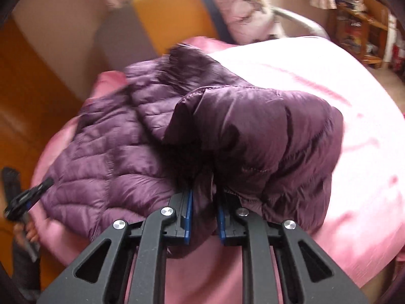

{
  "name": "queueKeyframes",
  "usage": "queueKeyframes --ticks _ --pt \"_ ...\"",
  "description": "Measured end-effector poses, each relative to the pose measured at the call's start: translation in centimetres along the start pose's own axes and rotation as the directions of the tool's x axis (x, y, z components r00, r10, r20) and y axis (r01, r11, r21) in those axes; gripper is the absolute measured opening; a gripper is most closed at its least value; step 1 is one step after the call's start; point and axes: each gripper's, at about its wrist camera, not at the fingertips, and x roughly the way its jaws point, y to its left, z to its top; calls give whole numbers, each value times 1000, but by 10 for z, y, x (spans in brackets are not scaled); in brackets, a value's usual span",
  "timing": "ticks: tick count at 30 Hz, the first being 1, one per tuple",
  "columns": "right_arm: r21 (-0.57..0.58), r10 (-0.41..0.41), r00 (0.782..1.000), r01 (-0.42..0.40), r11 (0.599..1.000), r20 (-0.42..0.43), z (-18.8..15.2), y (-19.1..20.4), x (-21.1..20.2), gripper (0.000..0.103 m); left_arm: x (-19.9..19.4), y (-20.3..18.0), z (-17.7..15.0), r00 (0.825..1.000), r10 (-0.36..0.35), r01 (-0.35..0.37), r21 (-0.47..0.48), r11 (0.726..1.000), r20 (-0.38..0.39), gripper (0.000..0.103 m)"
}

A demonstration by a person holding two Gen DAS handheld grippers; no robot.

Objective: Fold large clothes

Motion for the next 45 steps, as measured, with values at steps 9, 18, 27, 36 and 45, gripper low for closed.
queueKeyframes --ticks 9,18,27,36,45 --pt "-25 70 991 -73 997 -111 -104 38 -1 15 -54 54 -75 991 125 -129 -77 989 -55 2" --pt "-97 10 999 -15 995 -50 -97 34 -24 46 -61 62 -119 982 189 -190 -165 968 -23 24" --pt "-100 -255 963 263 960 92 -24 -7 -46 48 -83 39 -94 963 258 -253 -70 965 75 25" --pt "356 -585 746 478 803 319 75 -119 -122 89 -79 28 -99 961 261 -257 -55 965 91 59" --pt "70 -221 958 212 975 182 15 -31 -59 88 -73 50 -98 956 288 -276 -146 950 61 68"
